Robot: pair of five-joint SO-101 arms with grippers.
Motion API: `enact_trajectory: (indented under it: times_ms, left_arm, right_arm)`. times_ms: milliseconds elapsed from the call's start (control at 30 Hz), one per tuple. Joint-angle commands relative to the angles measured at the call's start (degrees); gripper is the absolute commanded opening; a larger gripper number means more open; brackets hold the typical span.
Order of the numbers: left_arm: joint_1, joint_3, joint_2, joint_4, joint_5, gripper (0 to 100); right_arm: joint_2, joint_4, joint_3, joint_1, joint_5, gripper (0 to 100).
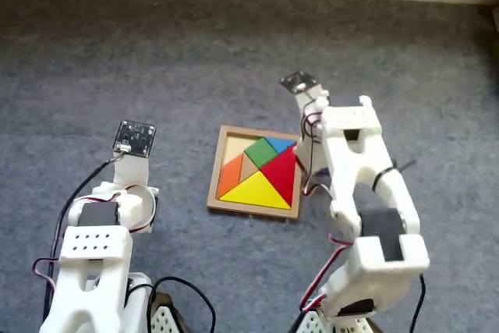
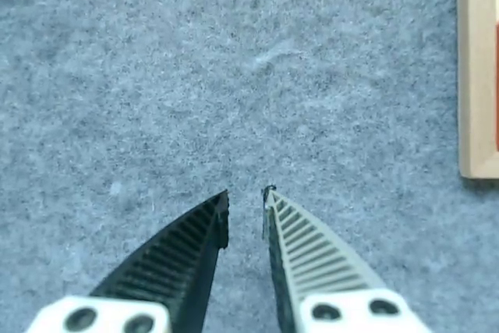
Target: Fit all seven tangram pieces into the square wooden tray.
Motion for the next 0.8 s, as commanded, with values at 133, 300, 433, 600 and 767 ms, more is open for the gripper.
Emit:
enact_trajectory:
  times_ms: [133,300,433,600,767]
  left_arm:
    - [-0.9,-0.2,-0.8,-0.8,-0.5,10]
    - [-1.0,-0.2,-0.8,-0.7,-0.5,10]
    - [-1.0,-0.2,-0.8,-0.7,-0.5,10]
    - [-1.0,-0.2,-0.8,-0.6,-0.5,10]
    - [-1.0,-0.2,-0.8,-0.6,-0.5,10]
  right_arm:
    - [-9.4,0.7,0.0,-8.1,-17.6,12.3]
    - [-5.8,0.9,-2.2,-15.5,-30.5,12.3]
    - [-1.3,1.1,-7.3,-19.6,-41.0,12.3]
    - [4.1,0.9,-13.7,-24.1,-54.4,12.3]
    - [10.2,-0.9,-20.2,-25.5,-65.6,12.3]
